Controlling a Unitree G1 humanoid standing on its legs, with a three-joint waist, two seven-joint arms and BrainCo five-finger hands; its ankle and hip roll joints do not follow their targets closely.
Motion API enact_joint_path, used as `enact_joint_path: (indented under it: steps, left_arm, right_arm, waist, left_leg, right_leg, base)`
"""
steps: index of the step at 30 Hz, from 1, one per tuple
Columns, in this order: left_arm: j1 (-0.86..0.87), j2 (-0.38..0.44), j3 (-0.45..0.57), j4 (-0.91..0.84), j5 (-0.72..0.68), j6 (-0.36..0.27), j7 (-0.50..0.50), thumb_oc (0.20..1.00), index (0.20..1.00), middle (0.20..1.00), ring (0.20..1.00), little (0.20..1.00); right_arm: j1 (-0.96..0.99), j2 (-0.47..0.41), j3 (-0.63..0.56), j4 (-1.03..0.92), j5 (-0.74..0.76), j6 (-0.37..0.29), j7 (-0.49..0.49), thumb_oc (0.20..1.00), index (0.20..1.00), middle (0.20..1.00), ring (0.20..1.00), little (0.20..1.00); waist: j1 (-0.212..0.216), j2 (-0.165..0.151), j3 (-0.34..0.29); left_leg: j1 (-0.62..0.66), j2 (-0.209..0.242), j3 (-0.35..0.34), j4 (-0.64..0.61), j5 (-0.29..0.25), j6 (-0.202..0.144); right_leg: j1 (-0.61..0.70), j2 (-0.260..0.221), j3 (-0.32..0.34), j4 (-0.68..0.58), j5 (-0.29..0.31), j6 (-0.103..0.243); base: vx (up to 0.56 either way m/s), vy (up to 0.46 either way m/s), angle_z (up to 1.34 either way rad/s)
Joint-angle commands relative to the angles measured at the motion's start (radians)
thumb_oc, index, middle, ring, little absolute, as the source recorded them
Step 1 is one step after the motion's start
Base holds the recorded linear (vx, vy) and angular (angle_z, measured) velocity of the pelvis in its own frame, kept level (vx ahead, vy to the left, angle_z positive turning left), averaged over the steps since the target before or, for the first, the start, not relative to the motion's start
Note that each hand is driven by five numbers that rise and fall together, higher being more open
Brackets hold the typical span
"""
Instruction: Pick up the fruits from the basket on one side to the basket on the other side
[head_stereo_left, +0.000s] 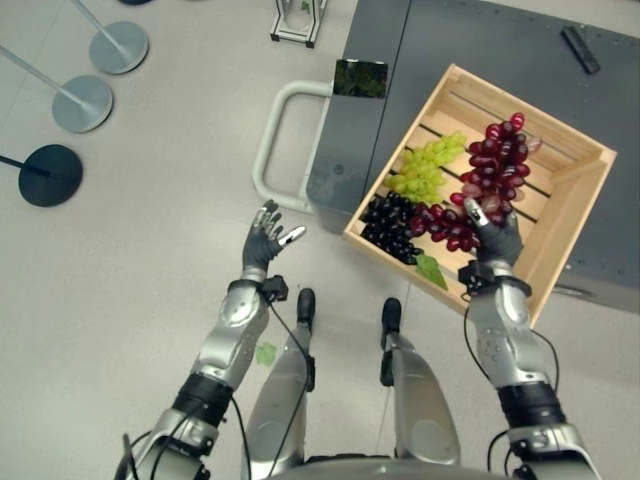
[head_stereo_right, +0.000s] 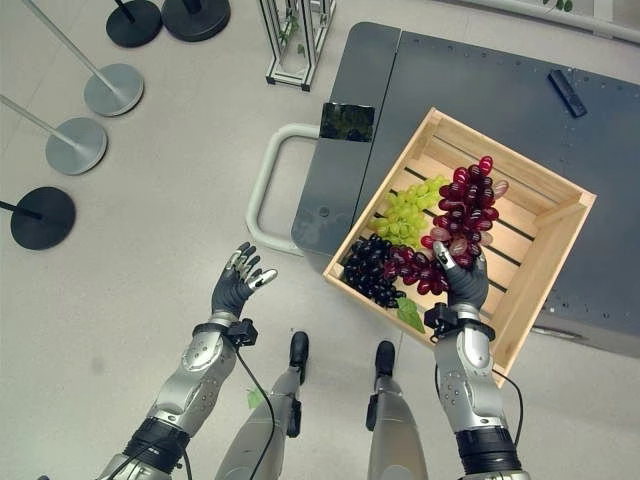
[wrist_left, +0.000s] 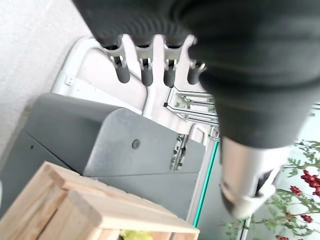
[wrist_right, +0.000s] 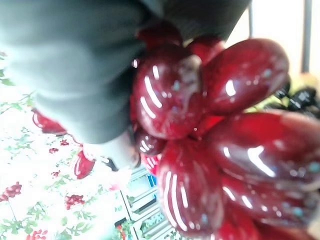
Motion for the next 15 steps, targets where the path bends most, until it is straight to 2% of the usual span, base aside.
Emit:
enact_joint_path:
  steps: [1, 9, 10, 15]
  left_arm:
    - [-0.010, 0.040, 0.031, -0.090, 0.063, -0.040, -0.059, 1.000, 1.000, 1.000, 1.000, 1.000]
    - [-0.146, 0.097, -0.080, -0.080, 0.093, -0.030, -0.123, 1.000, 1.000, 1.000, 1.000, 1.000]
    - [-0.168, 0.109, -0.093, -0.074, 0.109, -0.028, -0.126, 1.000, 1.000, 1.000, 1.000, 1.000]
    - [-0.260, 0.125, -0.163, -0.024, 0.158, -0.036, -0.121, 1.000, 1.000, 1.000, 1.000, 1.000]
  right_arm:
    - [-0.016, -0.070, -0.049, -0.157, -0.066, -0.033, 0.044, 0.200, 0.200, 0.200, 0.200, 0.200]
    - [-0.130, -0.120, 0.082, -0.048, -0.149, 0.037, 0.081, 0.200, 0.200, 0.200, 0.200, 0.200]
    - [-0.154, -0.140, 0.096, -0.041, -0.200, 0.052, 0.074, 0.200, 0.200, 0.200, 0.200, 0.200]
    - [-0.278, -0.209, 0.200, 0.052, -0.253, 0.088, 0.090, 0.200, 0.200, 0.200, 0.200, 0.200]
  waist:
    - [-0.024, -0.047, -0.079]
    - [-0.021, -0.059, -0.119]
    - [-0.020, -0.060, -0.126]
    - [-0.016, -0.068, -0.151]
  left_leg:
    - [0.009, -0.027, 0.028, 0.071, -0.153, -0.007]
    - [0.029, -0.018, 0.032, 0.079, -0.163, -0.010]
    - [0.030, -0.016, 0.033, 0.079, -0.164, -0.010]
    - [0.037, -0.013, 0.034, 0.088, -0.170, -0.012]
  right_leg:
    - [0.029, -0.081, 0.020, 0.061, -0.109, 0.074]
    - [0.042, -0.072, 0.026, 0.067, -0.115, 0.068]
    - [0.042, -0.072, 0.026, 0.068, -0.116, 0.068]
    - [0.049, -0.070, 0.025, 0.076, -0.121, 0.067]
  base:
    - [0.00, 0.000, 0.00]
    - [0.00, -0.014, -0.05]
    - [0.00, 0.000, 0.00]
    - [0.00, 0.000, 0.00]
